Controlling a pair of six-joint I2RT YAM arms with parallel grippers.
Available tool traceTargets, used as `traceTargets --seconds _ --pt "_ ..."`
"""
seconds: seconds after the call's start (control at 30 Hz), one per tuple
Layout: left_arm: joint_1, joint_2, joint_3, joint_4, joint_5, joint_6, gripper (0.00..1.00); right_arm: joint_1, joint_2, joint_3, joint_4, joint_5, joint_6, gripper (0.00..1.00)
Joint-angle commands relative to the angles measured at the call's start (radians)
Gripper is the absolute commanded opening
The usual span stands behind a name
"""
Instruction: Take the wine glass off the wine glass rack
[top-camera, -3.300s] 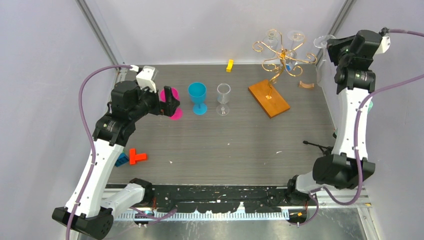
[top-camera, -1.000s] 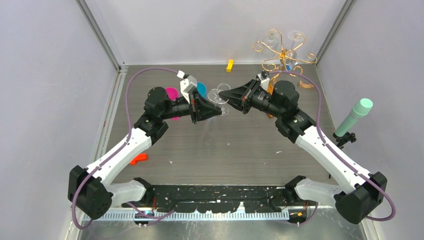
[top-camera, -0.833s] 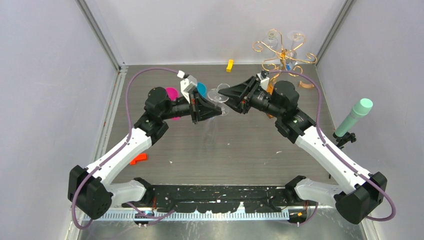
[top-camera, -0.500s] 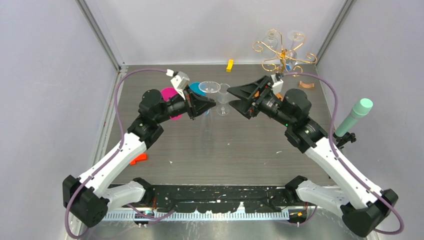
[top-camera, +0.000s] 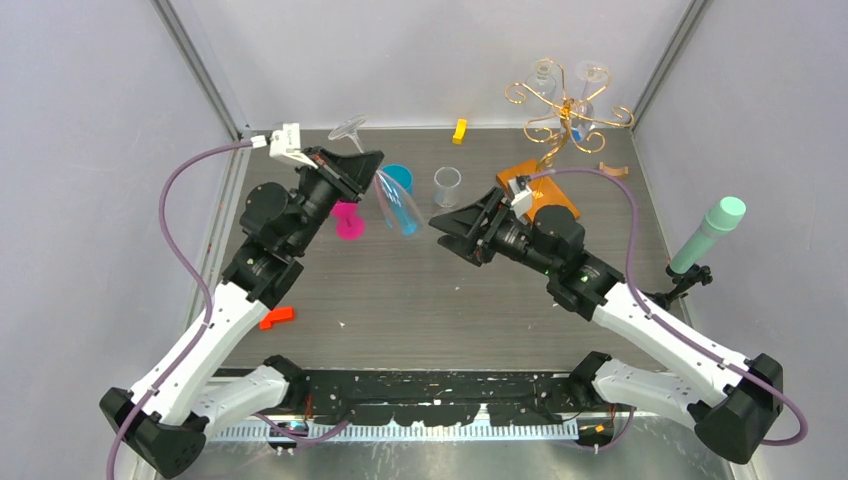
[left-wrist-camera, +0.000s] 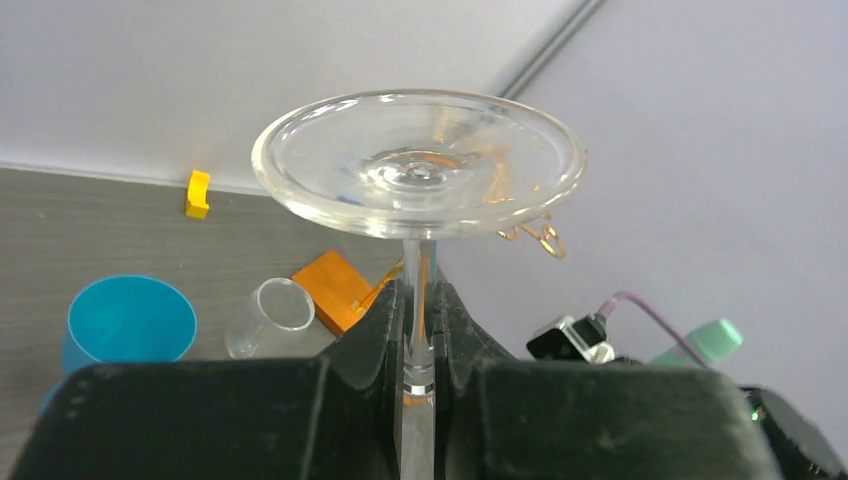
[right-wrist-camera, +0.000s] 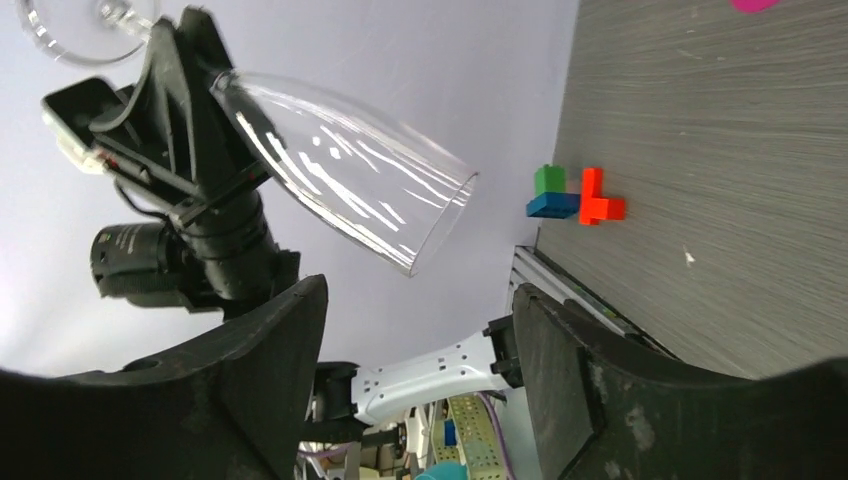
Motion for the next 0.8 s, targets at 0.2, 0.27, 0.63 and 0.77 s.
traceTargets --seconds 0.2,0.27,0.63,0.77 --pt "0.001 -0.049 -0.033 0.054 -0.147 -0.357 0.0 0.07 0.019 -0.014 0.362 0.023 0.019 0.66" --pt "0.001 -0.06 -0.052 0.073 -0.154 -0.387 0.0 0.071 0.021 -0.022 0.387 0.032 0.032 0.63" --pt "0.001 -0.088 -0.148 0.171 -0.171 -0.513 0.0 0.079 0.091 -0.006 0.492 0.036 0.056 0.43" --pt "0.001 -0.092 -0.223 0.311 -0.185 -0.561 0.0 0.084 0.111 -0.007 0.541 0.059 0.068 0.4"
